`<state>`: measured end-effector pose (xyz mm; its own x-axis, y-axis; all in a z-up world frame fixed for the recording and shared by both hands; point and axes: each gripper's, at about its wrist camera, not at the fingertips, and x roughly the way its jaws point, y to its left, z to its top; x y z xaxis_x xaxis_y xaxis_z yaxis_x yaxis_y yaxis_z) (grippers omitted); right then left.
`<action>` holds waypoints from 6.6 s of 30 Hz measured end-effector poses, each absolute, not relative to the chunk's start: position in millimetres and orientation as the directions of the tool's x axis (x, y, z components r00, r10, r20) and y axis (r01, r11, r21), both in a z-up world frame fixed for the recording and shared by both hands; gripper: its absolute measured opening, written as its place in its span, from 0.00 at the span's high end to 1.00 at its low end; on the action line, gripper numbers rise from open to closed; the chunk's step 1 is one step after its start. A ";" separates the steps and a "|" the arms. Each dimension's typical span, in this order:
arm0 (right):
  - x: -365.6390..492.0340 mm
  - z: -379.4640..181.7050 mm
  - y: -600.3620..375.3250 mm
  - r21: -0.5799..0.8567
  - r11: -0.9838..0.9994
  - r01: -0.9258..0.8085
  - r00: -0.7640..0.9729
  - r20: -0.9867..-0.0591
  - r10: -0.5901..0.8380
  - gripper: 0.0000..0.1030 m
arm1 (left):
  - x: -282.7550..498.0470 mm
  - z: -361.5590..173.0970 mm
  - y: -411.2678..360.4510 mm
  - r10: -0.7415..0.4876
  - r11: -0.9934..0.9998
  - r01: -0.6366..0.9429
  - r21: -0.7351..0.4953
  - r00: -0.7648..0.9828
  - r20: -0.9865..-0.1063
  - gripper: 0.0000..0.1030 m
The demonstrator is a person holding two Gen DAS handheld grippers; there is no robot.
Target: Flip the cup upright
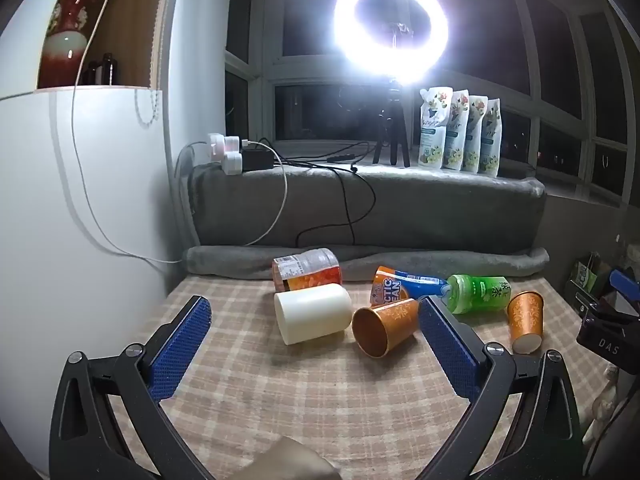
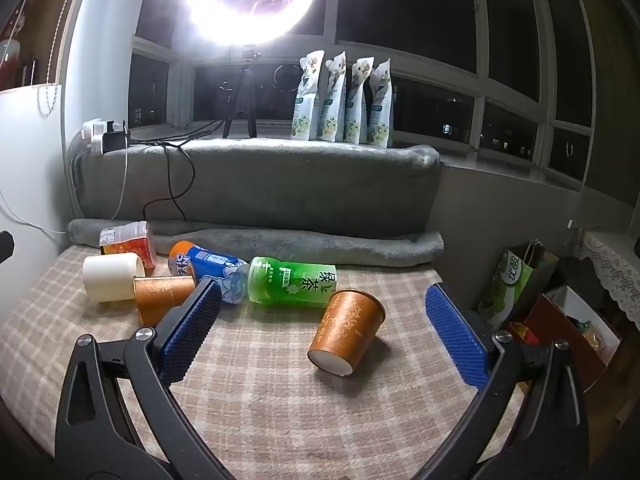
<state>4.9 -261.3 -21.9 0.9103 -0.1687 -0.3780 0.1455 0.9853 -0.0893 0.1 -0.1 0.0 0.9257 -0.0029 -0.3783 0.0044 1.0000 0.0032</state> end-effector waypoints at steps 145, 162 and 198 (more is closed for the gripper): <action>176.2 -133.0 -68.5 -0.595 0.085 -0.799 0.596 -0.767 0.238 0.11 | 46.2 -78.4 76.5 0.114 0.986 -0.166 -0.021 0.756 -0.644 0.01; 211.5 -161.3 -41.8 -0.529 0.070 -0.846 0.531 -0.822 0.207 0.32 | 56.4 -83.0 85.6 0.124 0.982 -0.188 -0.029 0.746 -0.655 0.01; 208.3 -170.0 -146.0 0.595 0.780 -0.192 0.083 -0.782 0.617 0.31 | 42.7 -71.9 47.3 -0.105 0.987 -0.010 -0.163 0.724 -0.681 0.01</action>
<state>208.3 -146.0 -170.0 0.0829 0.6172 -0.7824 -0.1925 0.7803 0.5951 42.7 47.3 -71.9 0.7244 -0.1049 -0.6814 -0.0103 0.9866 -0.1628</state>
